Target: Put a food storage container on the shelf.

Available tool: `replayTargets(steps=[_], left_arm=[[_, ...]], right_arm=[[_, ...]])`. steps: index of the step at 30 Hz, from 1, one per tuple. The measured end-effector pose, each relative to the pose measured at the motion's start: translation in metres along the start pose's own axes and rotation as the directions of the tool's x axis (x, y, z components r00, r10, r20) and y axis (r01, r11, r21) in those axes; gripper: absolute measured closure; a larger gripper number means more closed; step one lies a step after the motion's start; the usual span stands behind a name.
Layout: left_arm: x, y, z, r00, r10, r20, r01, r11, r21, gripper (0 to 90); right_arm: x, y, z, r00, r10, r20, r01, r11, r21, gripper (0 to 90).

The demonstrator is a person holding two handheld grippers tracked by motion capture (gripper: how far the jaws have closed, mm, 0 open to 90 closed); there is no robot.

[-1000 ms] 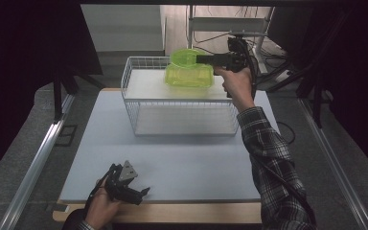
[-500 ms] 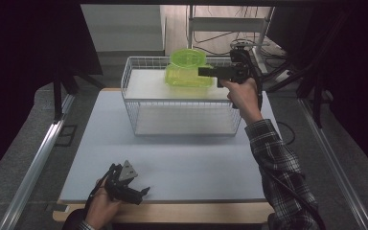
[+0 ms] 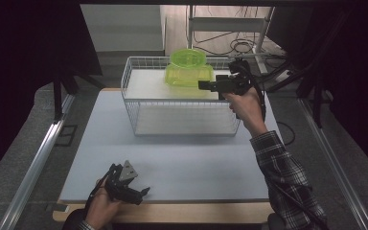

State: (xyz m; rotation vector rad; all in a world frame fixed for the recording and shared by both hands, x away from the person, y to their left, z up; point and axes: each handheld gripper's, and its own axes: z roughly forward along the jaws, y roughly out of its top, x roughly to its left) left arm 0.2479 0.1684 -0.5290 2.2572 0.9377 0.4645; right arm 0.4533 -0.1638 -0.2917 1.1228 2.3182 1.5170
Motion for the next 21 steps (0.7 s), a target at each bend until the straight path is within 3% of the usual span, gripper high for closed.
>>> replayTargets(steps=[8, 21], left_arm=[[0.000, 0.000, 0.000, 1.0000, 0.001, 0.000, -0.001, 1.0000, -0.001, 0.8], [0.000, 0.000, 0.000, 1.0000, 0.003, 0.001, -0.003, 1.0000, 0.000, 0.8]], right_arm=[[0.007, -0.013, -0.001, 0.9993, -0.037, -0.004, 0.037, 0.999, 0.014, 6.6], [0.006, -0.037, 0.001, 0.9963, -0.085, 0.013, 0.085, 0.996, 0.027, 5.0]])
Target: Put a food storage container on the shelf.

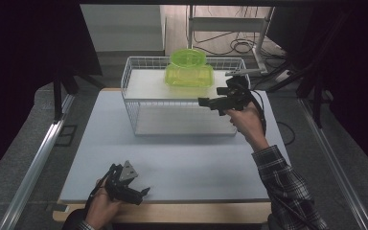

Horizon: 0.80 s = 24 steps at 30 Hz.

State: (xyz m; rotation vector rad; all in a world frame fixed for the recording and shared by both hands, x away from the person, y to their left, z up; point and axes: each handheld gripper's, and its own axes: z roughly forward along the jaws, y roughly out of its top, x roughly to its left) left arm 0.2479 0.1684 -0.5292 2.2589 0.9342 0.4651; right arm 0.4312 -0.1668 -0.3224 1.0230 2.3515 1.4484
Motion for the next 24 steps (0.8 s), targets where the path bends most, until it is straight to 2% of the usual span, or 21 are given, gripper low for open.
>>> replayTargets(steps=[14, 24], left_arm=[[-0.001, 0.000, 0.001, 1.0000, -0.001, 0.001, 0.001, 1.0000, -0.001, 0.5], [-0.001, 0.000, 0.001, 1.0000, 0.004, 0.002, -0.004, 1.0000, 0.005, 0.4]], right_arm=[[0.006, -0.031, 0.002, 0.9985, -0.053, 0.015, 0.053, 0.998, 0.022, 3.8], [0.008, -0.065, 0.001, 0.9975, -0.056, 0.042, 0.055, 0.998, 0.033, 0.9]])
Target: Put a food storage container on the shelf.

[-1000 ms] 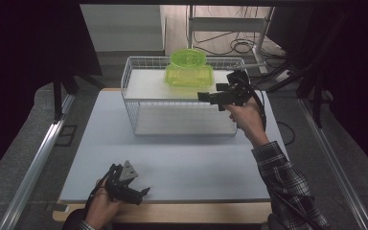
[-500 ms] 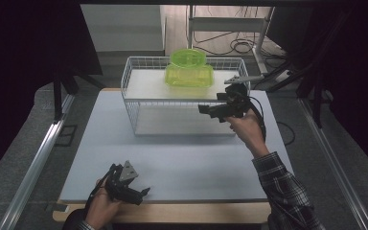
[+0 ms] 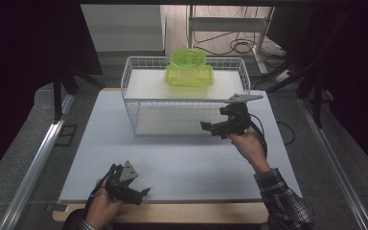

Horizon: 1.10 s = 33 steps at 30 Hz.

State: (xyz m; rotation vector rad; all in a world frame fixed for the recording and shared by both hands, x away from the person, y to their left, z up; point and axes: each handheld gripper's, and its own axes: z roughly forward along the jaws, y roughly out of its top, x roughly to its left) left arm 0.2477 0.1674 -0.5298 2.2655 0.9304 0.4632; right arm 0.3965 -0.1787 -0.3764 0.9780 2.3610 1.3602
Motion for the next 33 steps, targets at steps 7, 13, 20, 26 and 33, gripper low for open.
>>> replayTargets(steps=[7, 13, 20, 26, 33], left_arm=[[0.000, 0.000, 0.000, 1.0000, 0.000, 0.000, 0.000, 1.0000, 0.002, 0.4], [0.000, 0.000, 0.000, 1.0000, 0.002, 0.002, -0.002, 1.0000, 0.002, 0.4], [-0.001, 0.000, 0.002, 0.9999, 0.010, 0.005, -0.010, 0.9999, 0.007, 0.3], [-0.001, 0.000, 0.001, 0.9999, 0.011, 0.002, -0.011, 0.9999, 0.003, 0.2], [-0.001, -0.001, 0.001, 0.9999, 0.012, 0.003, -0.012, 0.9999, -0.002, 0.2]], right_arm=[[0.003, -0.020, -0.003, 0.9999, -0.002, 0.015, 0.002, 1.000, -0.001, 0.3], [0.002, -0.038, -0.003, 0.9995, -0.001, 0.032, 0.001, 1.000, 0.021, 0.3], [0.001, -0.054, -0.005, 0.9993, 0.000, 0.036, 0.000, 1.000, 0.016, 0.0], [-0.001, -0.071, -0.007, 0.9988, 0.000, 0.050, -0.001, 1.000, 0.022, 0.0], [-0.005, -0.091, -0.010, 0.9969, -0.005, 0.079, 0.002, 0.999, 0.036, 0.0]])
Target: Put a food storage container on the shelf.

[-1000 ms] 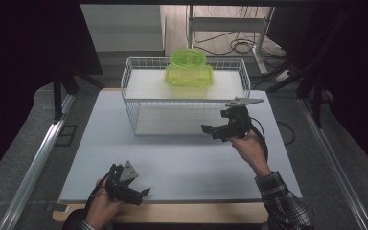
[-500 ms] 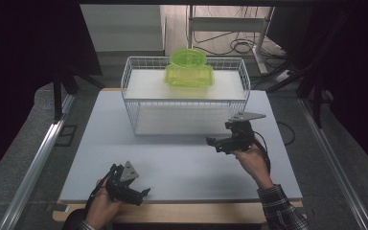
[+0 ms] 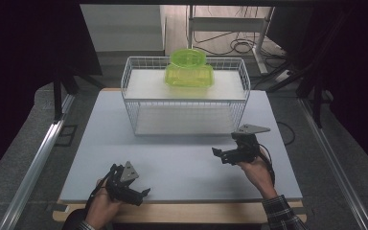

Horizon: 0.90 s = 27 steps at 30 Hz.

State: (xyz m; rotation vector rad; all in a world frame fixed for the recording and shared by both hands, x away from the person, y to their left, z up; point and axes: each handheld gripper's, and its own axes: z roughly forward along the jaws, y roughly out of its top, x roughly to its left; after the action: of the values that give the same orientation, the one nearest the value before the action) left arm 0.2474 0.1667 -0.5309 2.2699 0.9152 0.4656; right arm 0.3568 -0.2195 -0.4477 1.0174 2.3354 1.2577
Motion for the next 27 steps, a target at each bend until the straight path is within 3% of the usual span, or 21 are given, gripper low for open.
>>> replayTargets(steps=[6, 17, 27], left_arm=[[0.000, 0.000, 0.000, 1.0000, -0.005, 0.008, 0.005, 1.0000, -0.002, 0.3], [0.000, 0.000, 0.000, 1.0000, -0.009, 0.005, 0.009, 0.9999, 0.006, 0.0], [0.000, -0.001, 0.001, 1.0000, -0.006, 0.003, 0.006, 0.9999, 0.012, 0.0]], right_arm=[[-0.003, -0.017, -0.002, 0.9999, 0.009, 0.014, -0.009, 1.000, 0.007, 0.0], [0.000, -0.049, -0.003, 0.9987, 0.000, 0.051, -0.003, 0.998, 0.068, 0.0], [0.009, -0.067, 0.014, 0.9973, -0.050, 0.054, 0.040, 0.986, 0.163, 0.0]])
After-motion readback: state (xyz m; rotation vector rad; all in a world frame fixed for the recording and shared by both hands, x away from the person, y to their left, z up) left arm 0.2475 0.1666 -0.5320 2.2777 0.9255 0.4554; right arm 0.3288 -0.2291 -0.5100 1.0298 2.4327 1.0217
